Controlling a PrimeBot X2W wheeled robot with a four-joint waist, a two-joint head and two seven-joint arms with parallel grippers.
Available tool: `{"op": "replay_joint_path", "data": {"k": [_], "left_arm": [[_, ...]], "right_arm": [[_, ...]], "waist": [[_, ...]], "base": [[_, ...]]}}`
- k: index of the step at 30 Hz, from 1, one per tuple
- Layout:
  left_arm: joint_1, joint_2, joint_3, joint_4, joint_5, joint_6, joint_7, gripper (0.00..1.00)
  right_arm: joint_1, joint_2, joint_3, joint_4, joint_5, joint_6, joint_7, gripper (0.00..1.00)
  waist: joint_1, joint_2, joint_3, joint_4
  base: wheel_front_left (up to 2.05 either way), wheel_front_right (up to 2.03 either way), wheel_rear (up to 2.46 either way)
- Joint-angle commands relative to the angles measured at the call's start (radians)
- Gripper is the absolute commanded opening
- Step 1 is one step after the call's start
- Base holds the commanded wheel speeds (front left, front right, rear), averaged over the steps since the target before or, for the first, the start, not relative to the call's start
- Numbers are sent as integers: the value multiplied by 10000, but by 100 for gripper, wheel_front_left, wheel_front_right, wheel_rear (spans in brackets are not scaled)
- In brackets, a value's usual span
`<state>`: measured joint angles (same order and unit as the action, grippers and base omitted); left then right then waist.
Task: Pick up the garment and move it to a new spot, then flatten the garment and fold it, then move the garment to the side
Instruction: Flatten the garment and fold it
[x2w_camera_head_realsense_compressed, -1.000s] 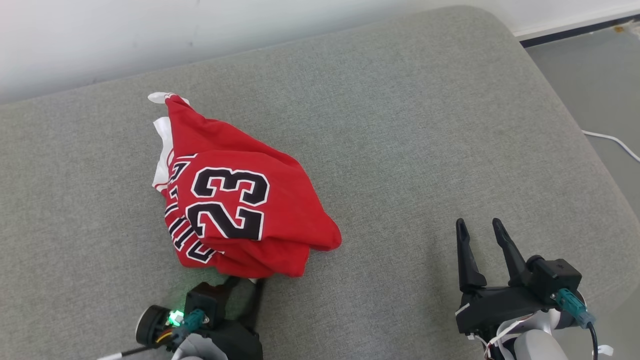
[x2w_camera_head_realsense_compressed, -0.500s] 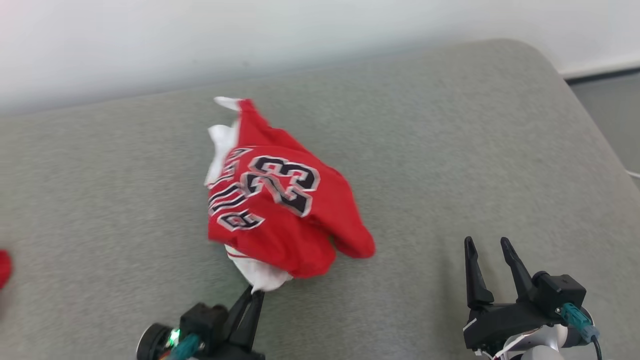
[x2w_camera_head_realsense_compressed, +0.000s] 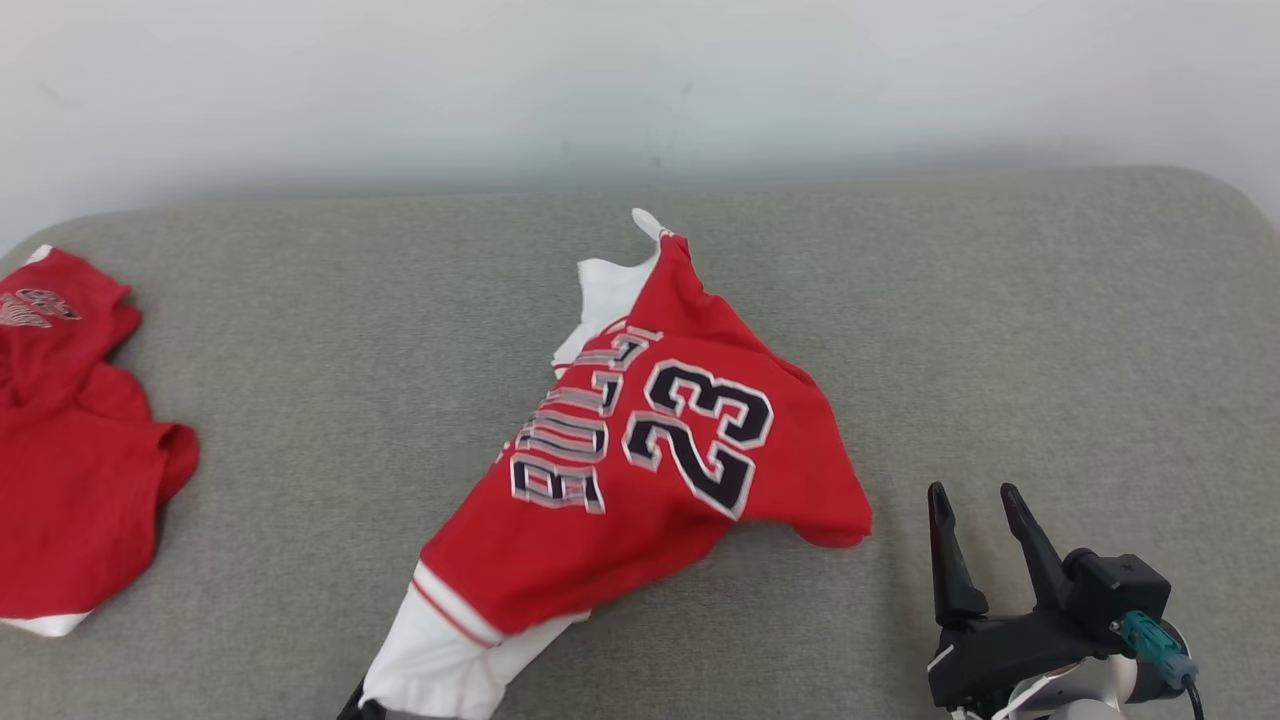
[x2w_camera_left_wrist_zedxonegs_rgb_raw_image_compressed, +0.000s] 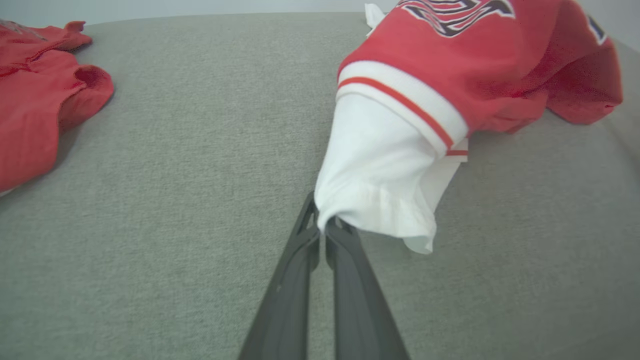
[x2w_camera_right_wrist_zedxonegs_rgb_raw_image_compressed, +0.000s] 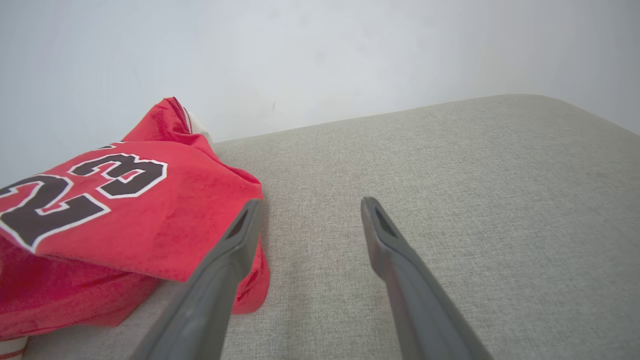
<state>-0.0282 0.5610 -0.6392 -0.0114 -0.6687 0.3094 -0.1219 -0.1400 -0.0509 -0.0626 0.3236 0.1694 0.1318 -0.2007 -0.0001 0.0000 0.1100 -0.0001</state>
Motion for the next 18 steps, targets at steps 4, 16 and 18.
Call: {"op": "replay_joint_path", "data": {"k": [4, 16, 18], "left_arm": [[302, -67, 77, 225, -303, -50, -76, 3], [281, 539, 1190, -991, -230, 681, -776, 100], [314, 667, 1363, -1091, -272, 781, -813, 100]], "right_arm": [[80, 10, -33, -64, -112, -22, 107, 100], [252, 12, -60, -169, -129, -22, 197, 100], [240, 10, -42, -181, -127, -22, 224, 100]], "waist": [[1, 0, -133, 261], [1, 0, -370, 337], [1, 0, -395, 292]], "base": [[0, 0, 0], [0, 0, 0], [0, 0, 0]]}}
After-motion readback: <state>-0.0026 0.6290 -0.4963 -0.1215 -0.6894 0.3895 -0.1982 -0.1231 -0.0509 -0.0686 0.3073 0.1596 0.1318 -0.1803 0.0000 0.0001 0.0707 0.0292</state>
